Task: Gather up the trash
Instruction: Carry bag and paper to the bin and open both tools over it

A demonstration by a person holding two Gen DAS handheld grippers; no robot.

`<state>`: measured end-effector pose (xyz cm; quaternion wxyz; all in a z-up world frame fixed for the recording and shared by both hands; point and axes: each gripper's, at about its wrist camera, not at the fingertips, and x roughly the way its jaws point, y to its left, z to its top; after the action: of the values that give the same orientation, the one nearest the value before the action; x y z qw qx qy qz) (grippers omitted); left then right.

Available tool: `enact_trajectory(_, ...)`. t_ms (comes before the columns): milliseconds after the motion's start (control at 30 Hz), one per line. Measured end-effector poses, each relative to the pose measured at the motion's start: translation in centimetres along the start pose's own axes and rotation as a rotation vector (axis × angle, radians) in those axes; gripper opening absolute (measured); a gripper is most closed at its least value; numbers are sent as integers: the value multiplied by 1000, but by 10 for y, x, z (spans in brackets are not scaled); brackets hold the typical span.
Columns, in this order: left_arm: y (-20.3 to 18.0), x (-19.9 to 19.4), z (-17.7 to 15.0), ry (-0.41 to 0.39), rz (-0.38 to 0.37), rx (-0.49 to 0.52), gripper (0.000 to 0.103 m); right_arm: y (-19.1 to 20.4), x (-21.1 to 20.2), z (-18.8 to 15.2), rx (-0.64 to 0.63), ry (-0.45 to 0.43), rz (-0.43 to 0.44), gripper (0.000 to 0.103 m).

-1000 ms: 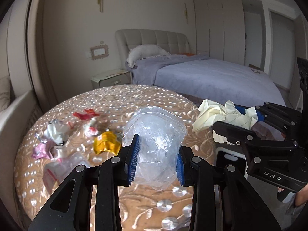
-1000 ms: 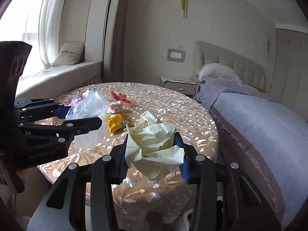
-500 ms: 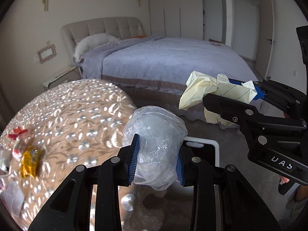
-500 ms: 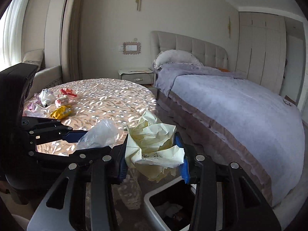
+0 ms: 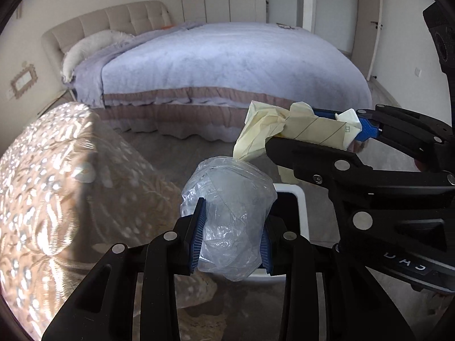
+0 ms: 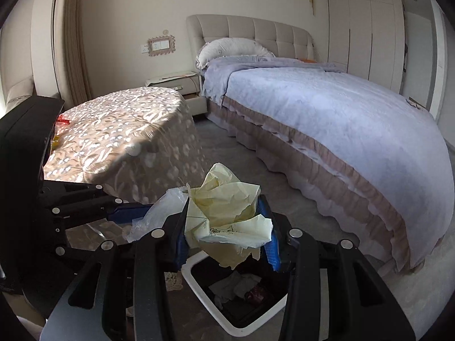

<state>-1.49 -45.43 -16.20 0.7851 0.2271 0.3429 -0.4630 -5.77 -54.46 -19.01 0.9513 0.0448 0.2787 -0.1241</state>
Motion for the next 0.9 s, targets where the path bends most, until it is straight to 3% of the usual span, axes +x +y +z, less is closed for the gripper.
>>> enact_trajectory(100, -7, 23, 3, 38, -54, 6, 33, -13, 12, -6, 14, 33, -36, 44)
enact_trajectory(167, -13, 39, 5, 68, -84, 25, 39, -19, 17, -9, 20, 51, -57, 44)
enact_trajectory(200, -16, 46, 6, 76, -96, 37, 58, -23, 21, -11, 26, 62, -64, 44)
enact_trajectory(233, -19, 54, 5, 92, -100, 50, 94, -26, 24, -12, 32, 73, -68, 44)
enact_trajectory(267, -22, 62, 5, 108, -82, 59, 98, -28, 28, -13, 36, 84, -71, 44)
enact_trajectory(400, -30, 76, -3, 147, -14, 122, 98, -33, 42, -20, 38, 121, -88, 44)
enact_trajectory(533, -26, 59, -5, 125, 37, 145, 98, -34, 49, -24, 47, 141, -86, 44)
enact_trajectory(667, -21, 32, -11, 97, 83, 157, 98, -33, 56, -24, 62, 154, -69, 44)
enact_trajectory(833, -16, -12, -25, 48, 73, 162, 98, -24, 67, -25, 56, 181, -46, 45)
enact_trajectory(867, -14, -22, -28, 30, 85, 156, 98, -21, 69, -26, 50, 187, -44, 47)
enact_trajectory(900, -10, -31, -30, 9, 93, 142, 98, -19, 71, -26, 43, 192, -46, 55)
